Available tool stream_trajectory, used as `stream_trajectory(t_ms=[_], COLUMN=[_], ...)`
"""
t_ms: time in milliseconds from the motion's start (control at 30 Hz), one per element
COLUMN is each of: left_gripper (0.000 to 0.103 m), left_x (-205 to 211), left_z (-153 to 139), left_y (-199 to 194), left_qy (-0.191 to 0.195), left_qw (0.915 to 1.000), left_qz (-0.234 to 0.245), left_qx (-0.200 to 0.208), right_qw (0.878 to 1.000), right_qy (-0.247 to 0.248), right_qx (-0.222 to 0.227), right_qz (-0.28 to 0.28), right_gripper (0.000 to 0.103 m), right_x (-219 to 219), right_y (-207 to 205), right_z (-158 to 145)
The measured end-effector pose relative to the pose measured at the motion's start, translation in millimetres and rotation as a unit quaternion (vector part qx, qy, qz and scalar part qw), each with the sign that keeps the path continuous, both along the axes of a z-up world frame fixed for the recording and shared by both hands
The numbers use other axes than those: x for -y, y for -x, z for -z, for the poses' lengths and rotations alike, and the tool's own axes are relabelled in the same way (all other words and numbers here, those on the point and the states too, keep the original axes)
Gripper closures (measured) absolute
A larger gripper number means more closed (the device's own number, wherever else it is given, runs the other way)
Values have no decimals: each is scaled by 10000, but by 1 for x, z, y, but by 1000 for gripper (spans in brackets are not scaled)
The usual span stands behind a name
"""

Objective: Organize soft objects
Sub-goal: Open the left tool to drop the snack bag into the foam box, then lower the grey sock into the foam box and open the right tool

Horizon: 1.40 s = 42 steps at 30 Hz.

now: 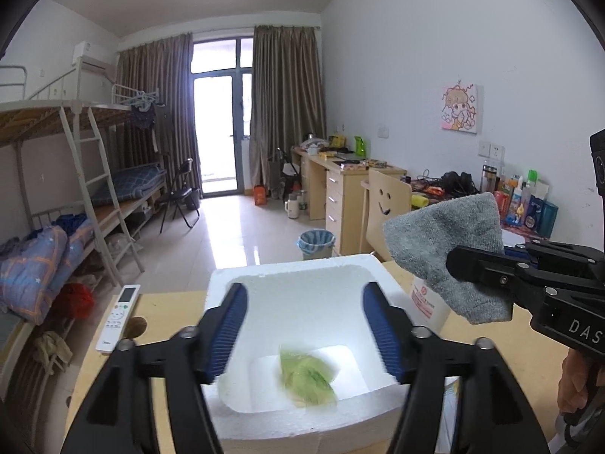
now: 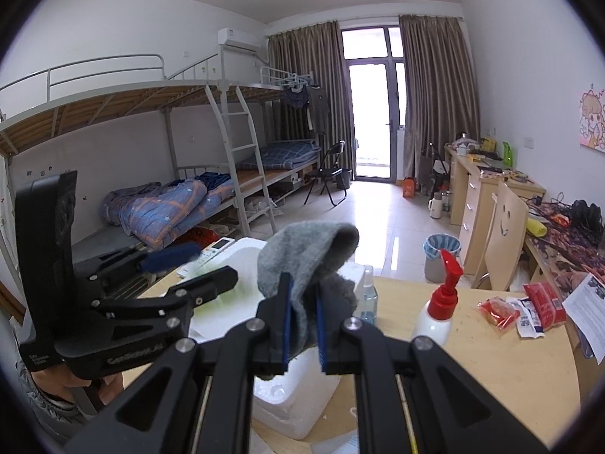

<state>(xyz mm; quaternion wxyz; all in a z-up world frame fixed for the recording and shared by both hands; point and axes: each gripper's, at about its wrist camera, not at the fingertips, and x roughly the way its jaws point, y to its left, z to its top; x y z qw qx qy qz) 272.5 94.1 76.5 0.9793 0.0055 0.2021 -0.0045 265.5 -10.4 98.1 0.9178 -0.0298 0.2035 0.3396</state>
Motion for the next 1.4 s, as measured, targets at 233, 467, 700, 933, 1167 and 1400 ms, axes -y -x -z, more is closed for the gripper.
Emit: stream_trajectory(t_ms=[233, 467, 700, 933, 1167, 1400], left_gripper=[2, 1, 1, 1, 1, 1], left_x=[-13, -25, -41, -49, -48, -49], left_z=[-5, -7, -10, -8, -8, -8], left_y=[15, 24, 35, 36, 40, 40], left_qy=[90, 18, 29, 54, 13, 20], left_qw=[9993, 9985, 9970, 9964, 9962, 9956], left_qz=[-246, -453, -693, -782, -771, -832], left_qx=[265, 292, 349, 338, 400, 430], right_qw=[9999, 9997, 9989, 9986, 9987, 9991], right_qy=[91, 136, 242, 297, 352, 129], right_qx=[6, -57, -99, -144, -211, -275], right_qz=[-83, -209, -394, -422, -314, -299], right_gripper=[89, 89, 89, 89, 78, 29], right_x=[-8, -23, -46, -55, -58, -52], right_y=[-5, -12, -15, -18, -23, -24], right_z=[4, 8, 12, 17, 19, 17])
